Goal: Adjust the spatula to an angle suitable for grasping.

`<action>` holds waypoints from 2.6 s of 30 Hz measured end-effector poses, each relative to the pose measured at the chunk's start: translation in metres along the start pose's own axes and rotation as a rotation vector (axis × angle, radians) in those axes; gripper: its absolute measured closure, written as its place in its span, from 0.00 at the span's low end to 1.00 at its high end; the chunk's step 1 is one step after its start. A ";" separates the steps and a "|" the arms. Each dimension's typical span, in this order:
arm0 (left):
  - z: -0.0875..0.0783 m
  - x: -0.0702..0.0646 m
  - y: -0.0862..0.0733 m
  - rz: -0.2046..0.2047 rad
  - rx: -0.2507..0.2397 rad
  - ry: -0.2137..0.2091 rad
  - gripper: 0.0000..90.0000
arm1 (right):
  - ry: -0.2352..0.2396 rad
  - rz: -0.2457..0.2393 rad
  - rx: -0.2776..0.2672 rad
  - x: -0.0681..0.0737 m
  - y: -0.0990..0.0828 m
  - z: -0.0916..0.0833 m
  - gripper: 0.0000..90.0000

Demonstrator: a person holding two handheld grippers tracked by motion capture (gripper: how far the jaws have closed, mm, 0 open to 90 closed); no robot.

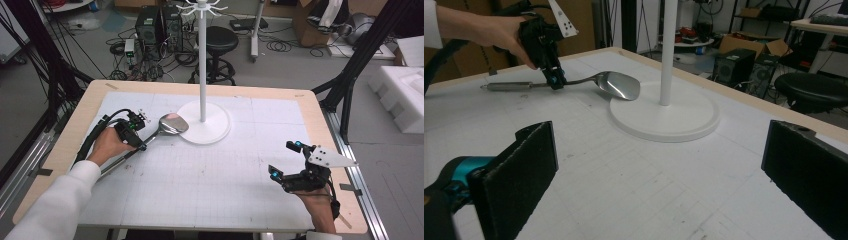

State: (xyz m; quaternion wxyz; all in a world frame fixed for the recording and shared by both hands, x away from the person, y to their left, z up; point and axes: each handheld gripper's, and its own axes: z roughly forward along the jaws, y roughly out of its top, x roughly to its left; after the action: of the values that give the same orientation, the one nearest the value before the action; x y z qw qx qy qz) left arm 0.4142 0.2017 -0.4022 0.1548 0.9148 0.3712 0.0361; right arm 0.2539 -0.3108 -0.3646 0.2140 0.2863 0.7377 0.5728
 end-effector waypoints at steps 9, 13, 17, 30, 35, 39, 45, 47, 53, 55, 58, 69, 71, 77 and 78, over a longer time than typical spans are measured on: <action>-0.011 0.000 -0.005 0.053 -0.016 -0.009 0.83 | 0.003 -0.004 0.002 0.000 0.000 0.001 0.00; -0.014 -0.001 -0.006 0.059 -0.031 -0.015 0.83 | 0.003 -0.005 0.000 0.000 0.000 0.001 0.00; -0.018 -0.002 -0.007 0.081 -0.034 -0.018 0.83 | 0.006 -0.004 0.000 0.001 0.001 0.001 0.00; -0.029 -0.001 -0.012 0.077 -0.059 -0.044 0.84 | 0.008 0.000 0.000 0.001 0.000 0.001 0.00; -0.035 -0.001 -0.014 0.076 -0.088 -0.058 0.84 | 0.010 0.001 0.001 0.001 0.000 0.001 0.00; -0.047 -0.005 -0.013 0.123 -0.115 -0.067 0.84 | 0.007 -0.006 0.001 0.001 0.001 0.001 0.00; -0.058 -0.018 -0.010 0.185 -0.141 -0.091 0.84 | 0.009 -0.008 0.003 0.001 0.002 0.000 0.00; -0.059 -0.023 -0.009 0.206 -0.152 -0.096 0.84 | 0.010 -0.010 0.003 0.001 0.002 0.000 0.00; -0.062 -0.038 -0.006 0.256 -0.159 -0.118 0.84 | 0.010 -0.016 0.002 0.002 0.003 0.000 0.00; -0.063 -0.047 -0.003 0.285 -0.161 -0.125 0.84 | 0.010 -0.018 0.002 0.002 0.004 0.000 0.00; -0.061 -0.056 0.001 0.302 -0.168 -0.150 0.84 | 0.012 -0.017 0.002 0.002 0.004 0.000 0.00; -0.053 -0.095 0.022 0.428 -0.167 -0.201 0.84 | 0.015 -0.020 -0.001 0.002 0.005 -0.002 0.00; -0.048 -0.106 0.028 0.471 -0.156 -0.216 0.84 | 0.013 -0.026 -0.005 0.002 0.005 -0.002 0.00; -0.038 -0.122 0.039 0.548 -0.149 -0.253 0.84 | 0.018 -0.022 -0.003 0.002 0.006 -0.003 0.00; -0.038 -0.122 0.039 0.548 -0.149 -0.253 0.84 | 0.018 -0.022 -0.003 0.002 0.006 -0.003 0.00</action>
State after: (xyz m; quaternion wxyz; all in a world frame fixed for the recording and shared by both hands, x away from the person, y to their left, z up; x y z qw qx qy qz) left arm 0.3451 0.1010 -0.3485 0.2507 0.9643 0.0850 -0.0106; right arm 0.2512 -0.3105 -0.3582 0.2141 0.2727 0.7417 0.5742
